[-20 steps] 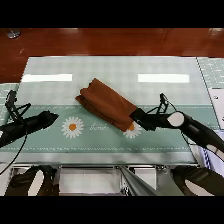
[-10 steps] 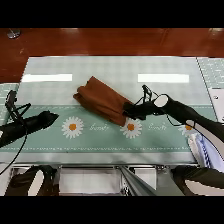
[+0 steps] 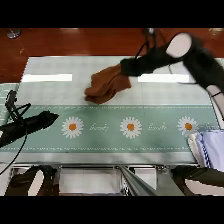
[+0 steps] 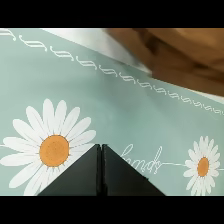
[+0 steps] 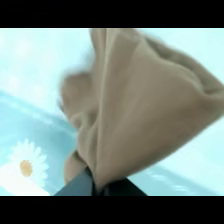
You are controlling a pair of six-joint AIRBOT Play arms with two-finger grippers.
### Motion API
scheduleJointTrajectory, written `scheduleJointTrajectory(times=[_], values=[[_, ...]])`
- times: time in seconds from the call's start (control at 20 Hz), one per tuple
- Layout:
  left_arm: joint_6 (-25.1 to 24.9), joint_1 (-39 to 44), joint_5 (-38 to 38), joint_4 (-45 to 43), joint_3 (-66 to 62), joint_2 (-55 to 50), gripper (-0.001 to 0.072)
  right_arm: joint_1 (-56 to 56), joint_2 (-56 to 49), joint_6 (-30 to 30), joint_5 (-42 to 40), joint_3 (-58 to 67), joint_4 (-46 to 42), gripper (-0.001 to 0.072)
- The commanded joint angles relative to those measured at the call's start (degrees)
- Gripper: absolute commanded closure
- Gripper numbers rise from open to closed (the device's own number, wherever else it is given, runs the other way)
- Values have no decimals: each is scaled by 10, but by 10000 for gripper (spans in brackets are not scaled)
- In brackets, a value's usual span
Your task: Fold the shirts.
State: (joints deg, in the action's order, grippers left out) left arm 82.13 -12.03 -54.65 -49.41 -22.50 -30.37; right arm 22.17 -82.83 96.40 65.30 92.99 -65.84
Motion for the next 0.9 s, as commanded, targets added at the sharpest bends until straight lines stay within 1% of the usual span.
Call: scheduleJointTrajectory(times=[0.0,0.15,0.3,0.4,0.45,0.55,0.65,0.75,0.85], values=[[0,0,0,0,0,0,690,-47,11,18,138,152,-68,687],[0,0,0,0,0,0,690,-135,48,27,203,195,-68,687],[0,0,0,0,0,0,690,-249,93,27,304,196,-85,687],[0,0,2,0,0,0,690,-318,114,10,386,195,-108,687],[0,0,3,0,0,0,690,-353,125,-5,412,193,-124,687],[0,0,13,0,0,0,690,-416,171,-14,411,163,-130,687],[0,0,24,7,0,0,690,-475,221,-23,412,109,-170,687],[0,0,37,17,0,0,690,-529,284,-33,412,24,-213,687],[0,0,52,21,0,0,690,-582,351,-30,411,-74,-240,687]])
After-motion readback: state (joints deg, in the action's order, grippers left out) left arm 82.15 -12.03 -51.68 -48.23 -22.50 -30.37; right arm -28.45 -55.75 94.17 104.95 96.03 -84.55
